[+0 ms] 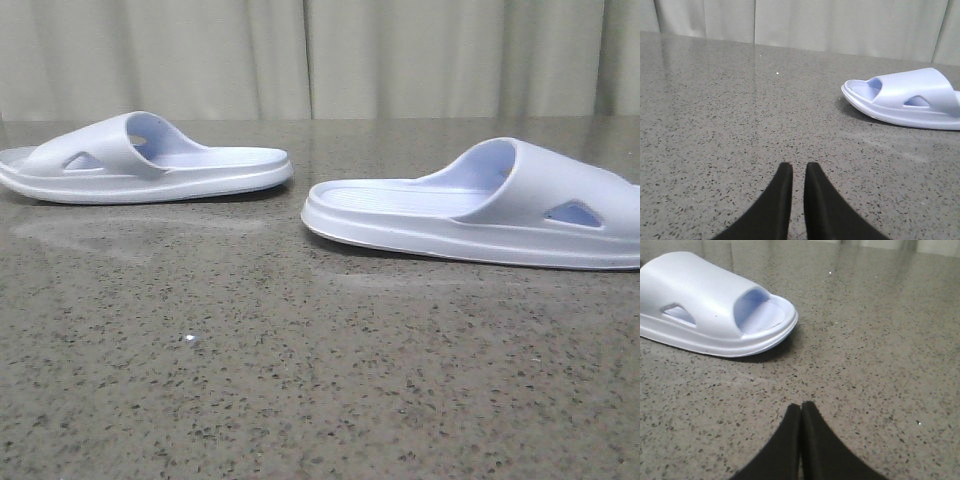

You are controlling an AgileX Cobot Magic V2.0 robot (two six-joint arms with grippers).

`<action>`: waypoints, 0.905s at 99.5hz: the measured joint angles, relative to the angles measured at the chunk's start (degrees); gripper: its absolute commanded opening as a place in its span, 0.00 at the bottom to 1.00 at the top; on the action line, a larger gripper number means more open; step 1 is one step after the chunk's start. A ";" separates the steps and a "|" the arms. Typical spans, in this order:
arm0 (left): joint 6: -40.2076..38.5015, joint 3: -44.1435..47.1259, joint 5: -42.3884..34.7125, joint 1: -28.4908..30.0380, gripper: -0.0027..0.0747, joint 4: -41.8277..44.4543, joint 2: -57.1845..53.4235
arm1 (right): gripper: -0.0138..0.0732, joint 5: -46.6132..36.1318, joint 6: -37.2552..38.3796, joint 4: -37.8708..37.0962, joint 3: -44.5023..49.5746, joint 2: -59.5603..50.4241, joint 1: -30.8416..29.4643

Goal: Insert blue slippers together front up

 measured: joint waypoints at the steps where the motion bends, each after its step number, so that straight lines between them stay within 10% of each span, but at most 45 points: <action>1: 0.00 0.00 0.00 0.00 0.05 0.00 0.00 | 0.07 0.00 0.00 0.00 0.00 0.00 0.00; 90: 0.00 0.00 -1.24 0.00 0.05 0.00 0.00 | 0.07 -1.03 0.00 0.00 0.00 0.00 0.00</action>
